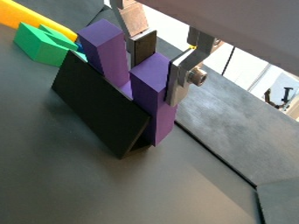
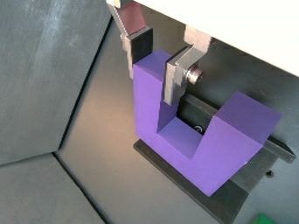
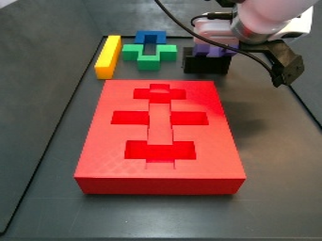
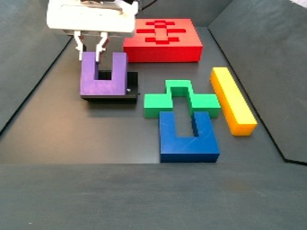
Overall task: Pick up the purple object. Move up. Place the purple object on the fixture. Regrasp the purple object. Move to above the board. Insert the purple object.
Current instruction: Regrasp the purple object.
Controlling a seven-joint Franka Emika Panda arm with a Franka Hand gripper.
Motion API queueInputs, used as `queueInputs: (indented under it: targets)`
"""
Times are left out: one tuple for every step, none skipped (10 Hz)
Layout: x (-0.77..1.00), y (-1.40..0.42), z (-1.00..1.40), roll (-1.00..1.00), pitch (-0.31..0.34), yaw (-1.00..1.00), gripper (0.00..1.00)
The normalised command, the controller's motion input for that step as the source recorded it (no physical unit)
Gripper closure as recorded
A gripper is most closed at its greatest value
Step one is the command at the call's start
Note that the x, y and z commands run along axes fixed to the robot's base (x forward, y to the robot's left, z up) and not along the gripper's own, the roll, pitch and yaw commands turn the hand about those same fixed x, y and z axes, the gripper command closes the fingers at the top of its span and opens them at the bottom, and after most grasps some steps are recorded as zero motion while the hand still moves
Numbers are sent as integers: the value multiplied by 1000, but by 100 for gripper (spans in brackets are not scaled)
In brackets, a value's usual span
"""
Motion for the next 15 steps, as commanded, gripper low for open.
queueInputs:
  targets:
    - [0, 0, 0, 0, 0, 0, 100]
    - [0, 0, 0, 0, 0, 0, 100]
    - [0, 0, 0, 0, 0, 0, 100]
    - [0, 0, 0, 0, 0, 0, 100]
    - [0, 0, 0, 0, 0, 0, 100]
    - [0, 0, 0, 0, 0, 0, 100]
    - [0, 0, 0, 0, 0, 0, 100]
    - [0, 0, 0, 0, 0, 0, 100]
    - [0, 0, 0, 0, 0, 0, 100]
    - [0, 0, 0, 0, 0, 0, 100]
    - [0, 0, 0, 0, 0, 0, 100]
    - [0, 0, 0, 0, 0, 0, 100]
    - [0, 0, 0, 0, 0, 0, 100]
    - [0, 0, 0, 0, 0, 0, 100]
    - [0, 0, 0, 0, 0, 0, 100]
